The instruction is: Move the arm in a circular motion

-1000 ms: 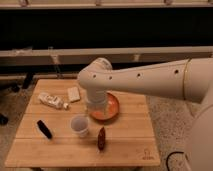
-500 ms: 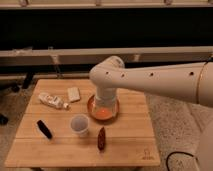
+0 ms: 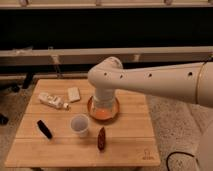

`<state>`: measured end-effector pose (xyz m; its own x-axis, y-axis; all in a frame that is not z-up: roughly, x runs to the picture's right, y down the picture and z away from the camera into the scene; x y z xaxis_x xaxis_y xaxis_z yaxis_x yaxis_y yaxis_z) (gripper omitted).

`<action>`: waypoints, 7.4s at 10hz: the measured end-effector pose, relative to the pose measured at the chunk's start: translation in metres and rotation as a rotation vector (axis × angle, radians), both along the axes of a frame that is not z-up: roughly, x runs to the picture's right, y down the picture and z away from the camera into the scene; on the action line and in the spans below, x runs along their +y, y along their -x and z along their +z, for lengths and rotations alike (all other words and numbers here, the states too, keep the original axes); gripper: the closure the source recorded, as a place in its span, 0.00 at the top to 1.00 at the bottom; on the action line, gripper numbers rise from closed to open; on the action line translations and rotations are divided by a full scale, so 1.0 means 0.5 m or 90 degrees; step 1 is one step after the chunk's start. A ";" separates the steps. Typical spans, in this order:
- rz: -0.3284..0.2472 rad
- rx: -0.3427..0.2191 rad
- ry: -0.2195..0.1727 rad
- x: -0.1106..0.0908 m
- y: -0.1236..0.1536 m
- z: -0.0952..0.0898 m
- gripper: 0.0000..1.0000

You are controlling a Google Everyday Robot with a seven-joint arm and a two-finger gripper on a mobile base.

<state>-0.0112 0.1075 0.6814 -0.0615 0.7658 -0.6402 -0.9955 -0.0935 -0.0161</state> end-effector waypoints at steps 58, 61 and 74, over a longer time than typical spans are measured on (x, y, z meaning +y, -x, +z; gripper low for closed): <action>-0.209 -0.087 -0.017 -0.265 0.141 0.219 0.65; -0.224 -0.098 -0.014 -0.241 0.169 0.194 0.65; -0.267 -0.125 -0.016 -0.190 0.205 0.129 0.65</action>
